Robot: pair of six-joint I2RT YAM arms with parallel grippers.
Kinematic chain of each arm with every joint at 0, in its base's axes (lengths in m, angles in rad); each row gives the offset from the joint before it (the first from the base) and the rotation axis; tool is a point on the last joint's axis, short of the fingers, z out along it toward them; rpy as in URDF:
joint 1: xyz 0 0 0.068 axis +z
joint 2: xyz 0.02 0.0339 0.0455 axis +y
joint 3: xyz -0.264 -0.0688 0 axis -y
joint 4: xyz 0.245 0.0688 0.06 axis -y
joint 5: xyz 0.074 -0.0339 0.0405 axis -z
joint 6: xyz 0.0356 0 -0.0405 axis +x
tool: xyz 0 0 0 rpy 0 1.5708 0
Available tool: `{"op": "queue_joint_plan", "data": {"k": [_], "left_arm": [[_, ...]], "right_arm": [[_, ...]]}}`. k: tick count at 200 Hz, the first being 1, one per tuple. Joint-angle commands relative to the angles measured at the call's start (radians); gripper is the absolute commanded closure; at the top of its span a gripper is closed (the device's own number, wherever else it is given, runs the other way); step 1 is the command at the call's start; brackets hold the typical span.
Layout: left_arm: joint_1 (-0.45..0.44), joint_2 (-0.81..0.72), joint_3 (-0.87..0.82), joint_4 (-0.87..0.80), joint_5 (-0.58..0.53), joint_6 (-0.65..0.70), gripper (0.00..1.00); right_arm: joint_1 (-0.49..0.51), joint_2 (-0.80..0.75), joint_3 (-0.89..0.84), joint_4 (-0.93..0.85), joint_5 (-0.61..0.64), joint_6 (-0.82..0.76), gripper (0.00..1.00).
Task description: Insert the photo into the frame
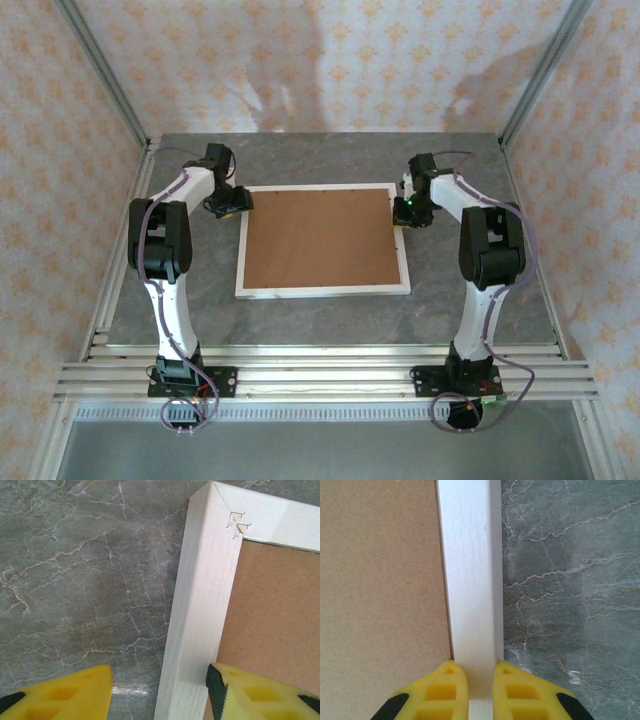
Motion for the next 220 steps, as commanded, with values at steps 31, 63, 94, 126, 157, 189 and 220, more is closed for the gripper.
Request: {"op": "queue_joint_plan", "data": {"k": [31,63,94,126,157,189,220], "left_arm": [[-0.053,0.091,-0.041,-0.033,-0.001,-0.016,0.46],[-0.084,0.083,-0.07,0.008,0.051,-0.067,0.47],[-0.119,0.122,-0.048,-0.01,0.046,-0.07,0.47],[-0.136,0.129,-0.019,-0.025,0.05,-0.078,0.47],[-0.136,0.05,0.049,-0.078,0.013,-0.063,0.45],[-0.123,-0.071,0.071,-0.122,-0.044,-0.044,0.41],[-0.092,-0.237,-0.027,-0.093,-0.045,-0.062,0.39]], "right_arm": [[0.007,0.071,0.01,-0.021,0.019,-0.011,0.88],[0.007,0.077,0.018,-0.022,0.001,-0.009,0.89],[0.007,0.071,0.012,-0.022,0.005,-0.011,0.89],[0.007,0.068,0.011,-0.025,0.011,-0.01,0.89],[0.007,0.06,0.011,-0.028,0.048,-0.003,0.89],[0.007,0.06,0.011,-0.032,0.067,0.002,0.89],[0.007,0.055,0.007,-0.033,0.079,0.001,0.89]]}}
